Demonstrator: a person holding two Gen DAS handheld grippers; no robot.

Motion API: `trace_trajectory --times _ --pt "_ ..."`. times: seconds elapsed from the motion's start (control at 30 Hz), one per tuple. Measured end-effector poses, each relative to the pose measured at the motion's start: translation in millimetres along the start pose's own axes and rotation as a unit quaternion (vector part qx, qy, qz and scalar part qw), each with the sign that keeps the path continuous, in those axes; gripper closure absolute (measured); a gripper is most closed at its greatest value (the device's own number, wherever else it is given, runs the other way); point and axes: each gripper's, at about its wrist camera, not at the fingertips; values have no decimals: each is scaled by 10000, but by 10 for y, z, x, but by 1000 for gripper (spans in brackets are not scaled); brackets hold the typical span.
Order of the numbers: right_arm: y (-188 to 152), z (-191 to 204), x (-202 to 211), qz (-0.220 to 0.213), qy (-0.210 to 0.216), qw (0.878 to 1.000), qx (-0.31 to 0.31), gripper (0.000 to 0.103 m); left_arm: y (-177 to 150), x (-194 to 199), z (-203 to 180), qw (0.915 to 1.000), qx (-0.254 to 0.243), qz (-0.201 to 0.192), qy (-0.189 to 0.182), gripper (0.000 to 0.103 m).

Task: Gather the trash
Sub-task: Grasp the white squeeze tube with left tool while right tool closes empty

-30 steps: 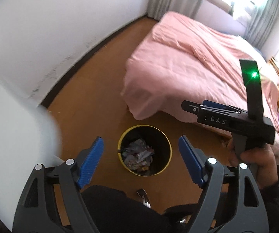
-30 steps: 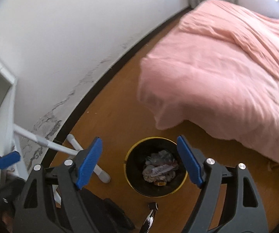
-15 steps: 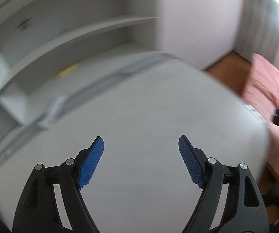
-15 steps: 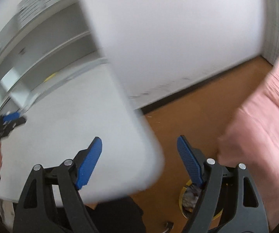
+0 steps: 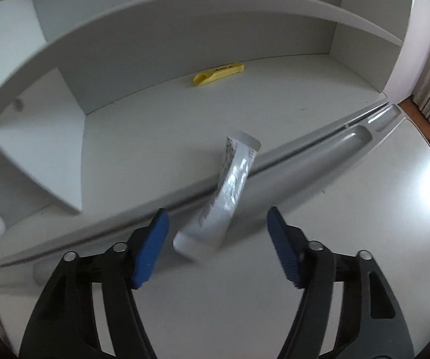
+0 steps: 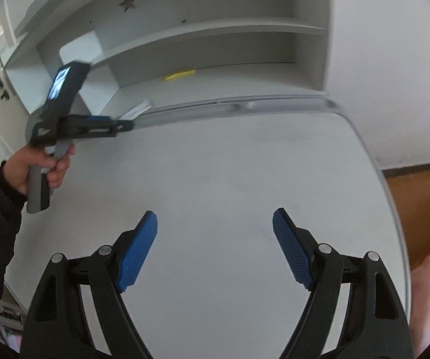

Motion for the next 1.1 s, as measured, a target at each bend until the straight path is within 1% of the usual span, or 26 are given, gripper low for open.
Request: trace_trajectory --times 0.03,0.07,0.1,0.17,0.2,0.27,0.4,0.53,0.57,0.63,0.67,0.7,0.73,0.77,0.8,0.87,1.0,1.1 --pt "30 54 -91 47 41 10000 49 26 9 -65 96 10000 54 -8 -52 41" --pt "47 85 -163 82 71 9999 73 26 31 -80 116 10000 64 -41 -37 46" --pt "82 104 -258 106 98 9999 87 26 49 -77 111 10000 41 -53 -58 57" --pt "163 140 -423 130 128 9998 125 26 46 -82 100 9999 -58 -79 -42 72" --pt "198 156 -494 151 121 9997 162 26 31 -74 96 9999 -91 -99 -6 78" --pt "279 184 -628 149 126 9995 230 26 7 -53 92 9997 -152 -151 77 86" --pt "416 257 -897 183 128 9993 303 26 -66 55 131 9998 -5 -185 98 90" --pt "548 433 -1250 314 146 9987 383 27 -174 324 174 9994 202 -200 195 91" --pt "552 473 -1304 340 116 9985 410 29 -234 466 165 9991 230 -242 262 91" --pt "539 554 -1384 393 102 9982 439 39 -344 675 161 9987 346 -272 272 91" --pt "532 587 -1413 430 96 9980 458 51 -394 762 149 9986 374 -295 244 91" --pt "516 621 -1434 470 101 9977 487 65 -450 850 129 9985 364 -317 242 91" --pt "492 674 -1444 476 64 9972 576 74 -522 954 103 9983 346 -352 316 91" --pt "482 715 -1443 463 1 9966 683 91 -567 1001 81 9982 323 -360 352 91" --pt "475 751 -1440 465 -24 9961 748 97 -615 1062 65 9982 336 -366 343 91" --pt "458 789 -1414 506 1 9965 663 102 -685 1162 50 9978 462 -370 297 91" --pt "406 857 -1169 384 15 9970 667 102 -806 1457 -21 9971 579 -443 233 91" --pt "346 831 -865 265 19 9976 634 102 -848 1616 -134 9972 520 -511 160 91"
Point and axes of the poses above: each gripper's, at about its wrist camera, not at the fingertips, and x roughly against the way its jaws point, z to its left, y to its top, and after that the axes turned 14 degrees about -z, right-handed
